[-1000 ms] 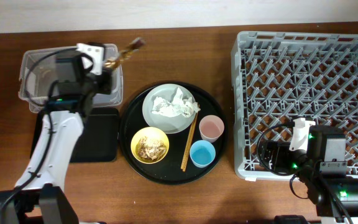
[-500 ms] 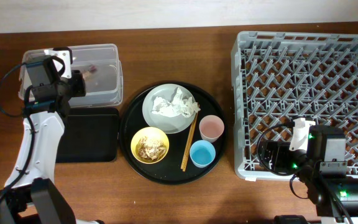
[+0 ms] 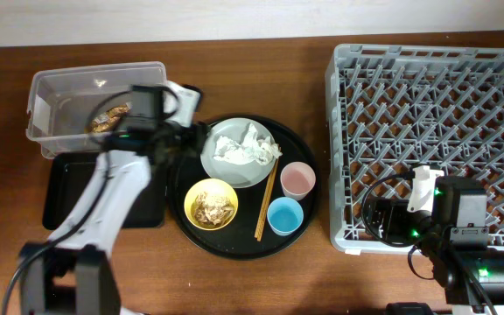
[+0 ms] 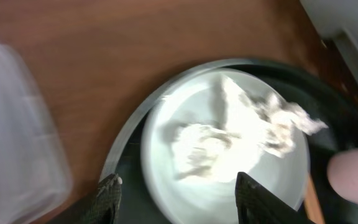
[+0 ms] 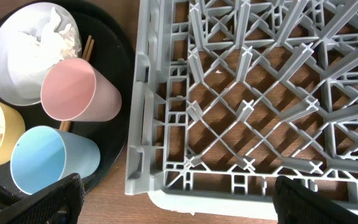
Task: Sort waste into correct bins and load items into the dishwasher rack
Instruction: 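Grasp the white tissue on the plate with the left gripper, then move the tissue left and release it into the clear bin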
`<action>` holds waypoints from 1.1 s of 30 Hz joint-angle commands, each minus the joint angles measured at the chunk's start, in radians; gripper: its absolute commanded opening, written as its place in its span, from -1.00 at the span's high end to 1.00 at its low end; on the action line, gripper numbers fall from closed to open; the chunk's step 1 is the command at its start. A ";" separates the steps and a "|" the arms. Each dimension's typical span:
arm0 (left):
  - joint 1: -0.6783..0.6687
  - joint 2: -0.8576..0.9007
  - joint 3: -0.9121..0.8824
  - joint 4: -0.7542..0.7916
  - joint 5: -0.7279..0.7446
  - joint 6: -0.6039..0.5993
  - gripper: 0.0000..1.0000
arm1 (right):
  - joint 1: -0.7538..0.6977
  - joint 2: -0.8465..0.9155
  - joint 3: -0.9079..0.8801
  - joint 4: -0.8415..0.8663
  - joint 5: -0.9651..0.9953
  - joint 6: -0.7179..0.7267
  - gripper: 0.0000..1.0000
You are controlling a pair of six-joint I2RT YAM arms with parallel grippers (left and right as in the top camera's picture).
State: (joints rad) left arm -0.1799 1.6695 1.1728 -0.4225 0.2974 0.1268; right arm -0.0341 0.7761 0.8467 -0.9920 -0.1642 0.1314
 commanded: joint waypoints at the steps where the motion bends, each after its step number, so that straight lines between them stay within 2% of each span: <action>1: -0.093 0.099 0.006 0.000 -0.069 -0.001 -0.27 | -0.005 -0.003 0.016 0.000 -0.009 0.000 -0.97; 3: -0.122 0.142 0.006 0.006 -0.078 -0.001 -0.32 | -0.005 -0.003 0.016 0.000 -0.008 0.000 -0.97; 9: -0.171 0.275 0.006 0.039 -0.130 -0.001 -0.31 | -0.005 -0.003 0.016 0.000 -0.008 0.000 -0.97; 13: -0.171 0.299 0.006 0.069 -0.130 -0.001 0.76 | -0.005 -0.003 0.016 -0.001 -0.009 0.000 -0.97; 15: -0.171 0.299 0.012 0.070 -0.130 -0.001 0.99 | -0.005 -0.003 0.016 -0.001 -0.008 0.000 -0.97; 19: -0.158 0.253 0.042 0.037 -0.131 -0.002 0.99 | -0.005 -0.003 0.016 -0.001 -0.008 0.000 -0.97; 26: -0.071 -0.005 0.056 0.010 -0.147 -0.002 0.99 | -0.005 -0.003 0.016 0.000 -0.008 0.000 -0.97; 30: 0.018 -0.106 0.056 0.010 -0.289 -0.002 0.99 | -0.005 -0.003 0.016 0.000 -0.008 0.000 -0.96; 33: 0.088 -0.112 0.056 0.013 -0.357 -0.001 0.99 | -0.005 -0.003 0.016 0.000 -0.008 0.000 -0.97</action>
State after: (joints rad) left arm -0.1524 1.5635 1.2232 -0.4076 0.0486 0.1238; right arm -0.0341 0.7761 0.8467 -0.9924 -0.1642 0.1314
